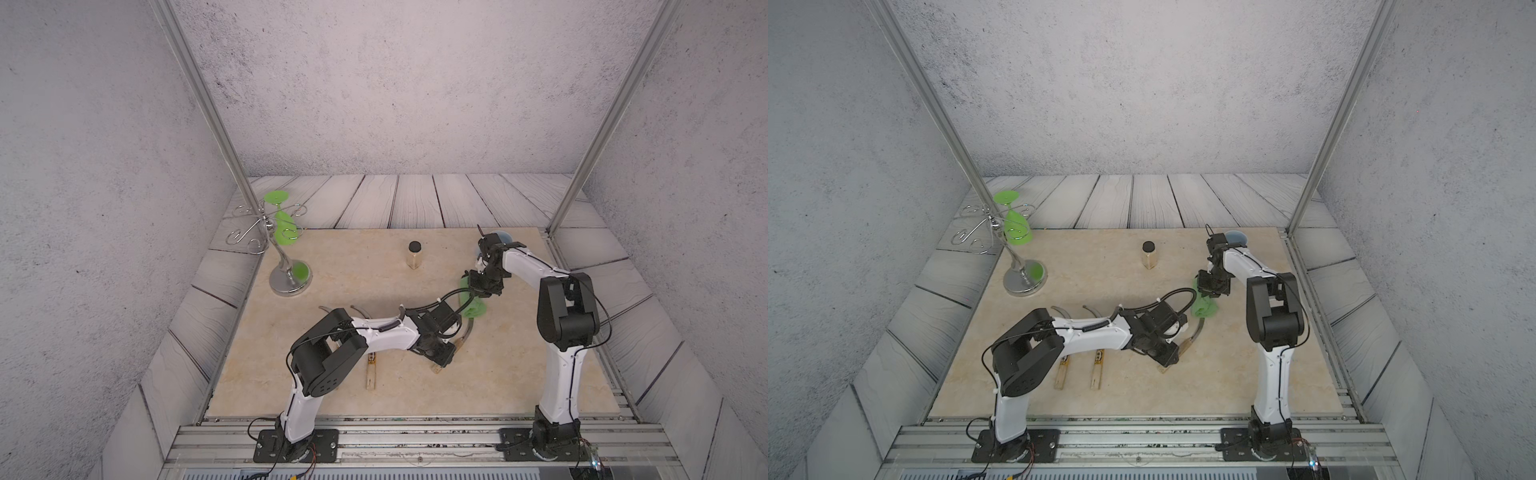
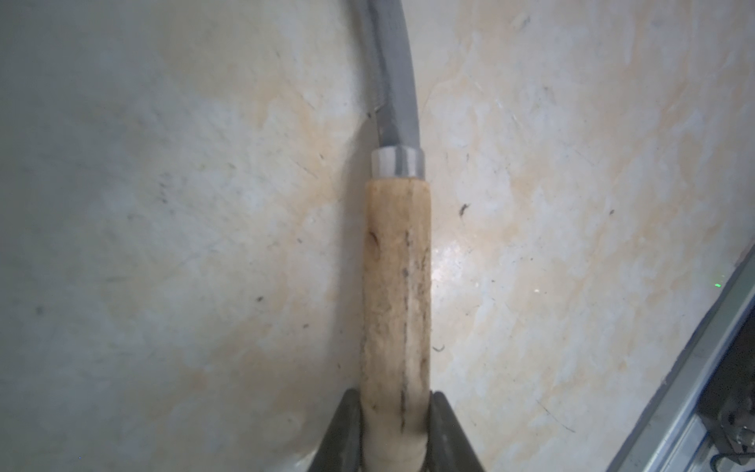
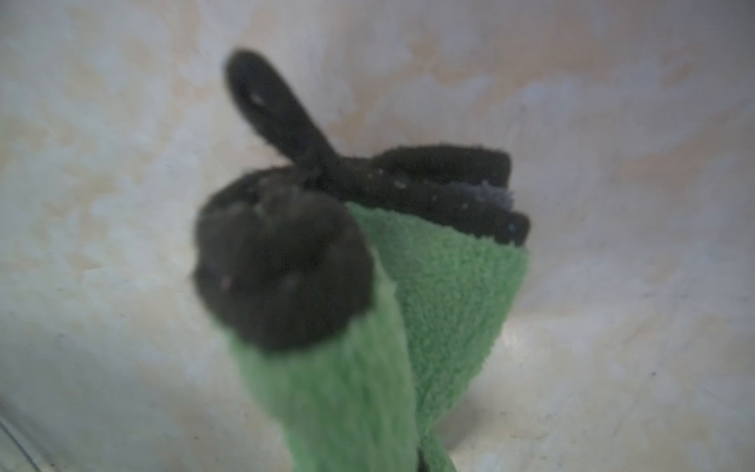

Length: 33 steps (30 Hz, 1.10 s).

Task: Wipe small sickles with rags
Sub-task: Wipe the small sickle at the center of the board.

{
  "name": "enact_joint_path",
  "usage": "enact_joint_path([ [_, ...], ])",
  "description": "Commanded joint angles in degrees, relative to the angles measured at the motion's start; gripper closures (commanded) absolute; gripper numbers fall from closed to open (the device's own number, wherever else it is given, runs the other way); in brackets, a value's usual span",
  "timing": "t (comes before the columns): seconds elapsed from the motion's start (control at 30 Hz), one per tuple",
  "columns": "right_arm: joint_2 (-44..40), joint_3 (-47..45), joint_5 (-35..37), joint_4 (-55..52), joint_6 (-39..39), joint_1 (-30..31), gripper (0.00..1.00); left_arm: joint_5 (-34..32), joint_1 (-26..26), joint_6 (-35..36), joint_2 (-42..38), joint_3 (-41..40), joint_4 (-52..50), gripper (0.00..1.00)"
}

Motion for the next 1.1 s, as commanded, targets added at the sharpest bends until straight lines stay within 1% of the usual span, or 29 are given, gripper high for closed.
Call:
enact_joint_path([
  [0.0, 2.36, -1.51, 2.70, -4.36, -1.44, -0.10, 0.91, 0.43, 0.01, -0.80, 0.65, -1.69, -3.82, 1.00],
  [0.27, 1.06, -6.29, 5.58, -6.26, -2.15, 1.08, 0.91, 0.56, 0.02, -1.60, 0.39, -1.90, -3.57, 1.00],
  [0.53, -5.26, -15.94, 5.83, -4.72, -0.30, 3.45, 0.91, 0.56, 0.08, -2.79, 0.58, -1.63, -2.61, 1.00],
  [0.73, -9.84, -23.59, 5.22, -2.15, 2.34, 4.61, 0.92, 0.65, 0.67, -3.18, 0.57, -1.68, -1.73, 1.00],
  [0.87, -12.12, -26.73, 4.39, -1.81, 3.41, 5.94, 0.92, 1.20, 1.01, -3.30, 0.88, -1.50, -1.16, 1.00],
  [1.07, -15.90, -31.38, 0.10, -0.23, 4.29, 8.34, 0.92, 1.51, 1.22, -3.29, 1.18, -1.46, -0.79, 1.00],
])
